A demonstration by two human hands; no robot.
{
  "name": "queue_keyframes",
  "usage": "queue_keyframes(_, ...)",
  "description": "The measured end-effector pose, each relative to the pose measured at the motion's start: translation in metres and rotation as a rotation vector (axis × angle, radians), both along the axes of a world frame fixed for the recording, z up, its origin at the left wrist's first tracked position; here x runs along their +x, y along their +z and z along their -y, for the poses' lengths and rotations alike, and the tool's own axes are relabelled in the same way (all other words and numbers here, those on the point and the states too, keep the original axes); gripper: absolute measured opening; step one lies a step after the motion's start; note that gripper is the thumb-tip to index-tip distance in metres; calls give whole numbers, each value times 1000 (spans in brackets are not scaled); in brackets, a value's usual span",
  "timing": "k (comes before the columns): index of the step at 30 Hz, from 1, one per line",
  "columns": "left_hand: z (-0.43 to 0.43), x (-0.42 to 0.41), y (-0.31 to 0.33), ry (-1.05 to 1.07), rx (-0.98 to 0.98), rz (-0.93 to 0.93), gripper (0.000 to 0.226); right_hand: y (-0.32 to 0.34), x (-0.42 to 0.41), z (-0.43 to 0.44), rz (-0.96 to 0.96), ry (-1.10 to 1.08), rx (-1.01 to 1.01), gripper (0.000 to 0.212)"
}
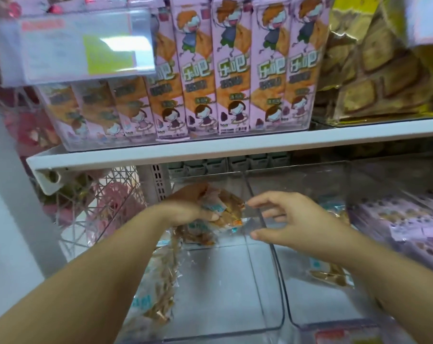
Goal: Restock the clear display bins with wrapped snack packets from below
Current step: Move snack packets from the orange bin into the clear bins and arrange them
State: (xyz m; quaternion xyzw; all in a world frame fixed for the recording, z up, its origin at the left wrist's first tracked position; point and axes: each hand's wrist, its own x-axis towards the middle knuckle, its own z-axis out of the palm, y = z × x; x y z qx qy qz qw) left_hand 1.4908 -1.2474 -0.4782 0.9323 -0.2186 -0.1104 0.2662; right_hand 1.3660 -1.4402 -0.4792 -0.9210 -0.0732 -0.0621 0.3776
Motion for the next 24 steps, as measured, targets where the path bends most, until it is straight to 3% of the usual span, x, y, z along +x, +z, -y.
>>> queue_keyframes(5, 13, 15, -14, -47, 140, 43, 63, -3, 1, 0, 13, 11, 1, 43)
queue_keyframes(12, 28, 29, -16, -108, 479, 268, 65, -4, -2, -1, 24, 3, -12, 42)
queue_keyframes(17, 41, 31, -21, -142, 586, 242, 68, -3, -2, -3, 18, 2, -21, 42)
queue_keyframes(24, 43, 27, -31, -253, 608, 405, 53, -5, -1, -2, 22, 10, -7, 41)
